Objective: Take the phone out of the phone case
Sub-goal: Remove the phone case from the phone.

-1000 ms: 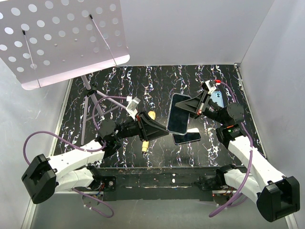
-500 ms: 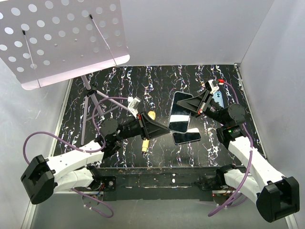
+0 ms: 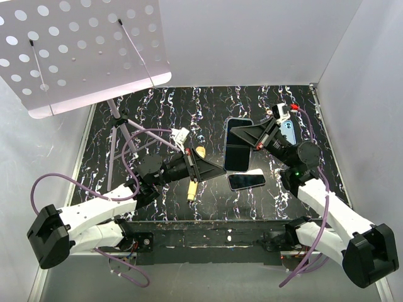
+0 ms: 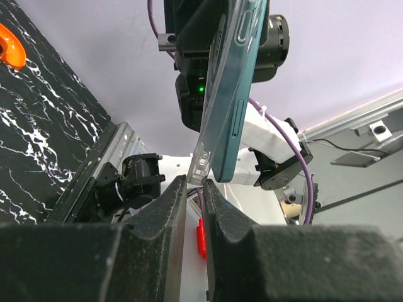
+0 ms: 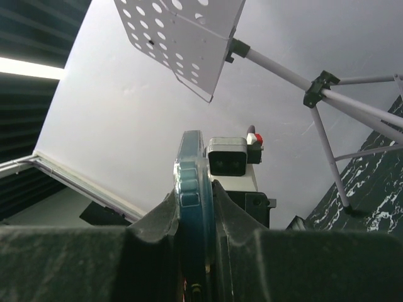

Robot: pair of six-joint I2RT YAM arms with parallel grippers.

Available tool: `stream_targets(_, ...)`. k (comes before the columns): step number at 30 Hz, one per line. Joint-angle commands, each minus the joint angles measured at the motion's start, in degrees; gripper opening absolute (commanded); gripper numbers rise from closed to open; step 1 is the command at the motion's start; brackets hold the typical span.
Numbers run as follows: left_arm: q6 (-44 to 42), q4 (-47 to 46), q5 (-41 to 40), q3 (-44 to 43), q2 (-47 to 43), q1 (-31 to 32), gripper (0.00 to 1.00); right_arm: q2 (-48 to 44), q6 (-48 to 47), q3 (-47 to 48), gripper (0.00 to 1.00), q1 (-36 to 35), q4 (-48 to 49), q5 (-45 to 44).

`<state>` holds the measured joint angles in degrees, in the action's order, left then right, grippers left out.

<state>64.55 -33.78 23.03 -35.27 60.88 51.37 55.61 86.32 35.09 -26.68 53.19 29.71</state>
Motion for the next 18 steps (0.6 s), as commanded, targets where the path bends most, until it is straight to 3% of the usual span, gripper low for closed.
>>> stream_targets(1,-2.7,9.5,-17.7,0.3,1.3,-1.5,0.12,-1.9,10.9,-0.5,0.01,-4.7,12.5,0.9)
stream_targets(4,-3.0,6.6,-18.5,0.9,1.3,-1.5,0.15,-2.6,11.7,-1.8,0.01,-5.1,10.9,-0.7)
stream_targets(7,-3.0,4.3,-15.9,-0.6,3.4,-1.5,0.26,-2.6,9.6,-2.0,0.01,-6.5,8.4,-2.1)
stream_targets(10,-1.1,1.4,-15.6,-0.5,4.9,-1.5,0.30,-1.7,6.7,-1.2,0.01,-8.8,7.1,-2.8)
stream_targets(16,-0.5,-6.7,-14.9,0.8,6.3,-1.4,0.21,-2.8,2.8,-1.6,0.01,-10.6,3.7,-4.5)
stream_targets(18,-1.9,-10.2,-13.0,1.1,6.8,-1.5,0.10,-3.7,1.7,-1.8,0.01,-10.6,1.3,-4.9)
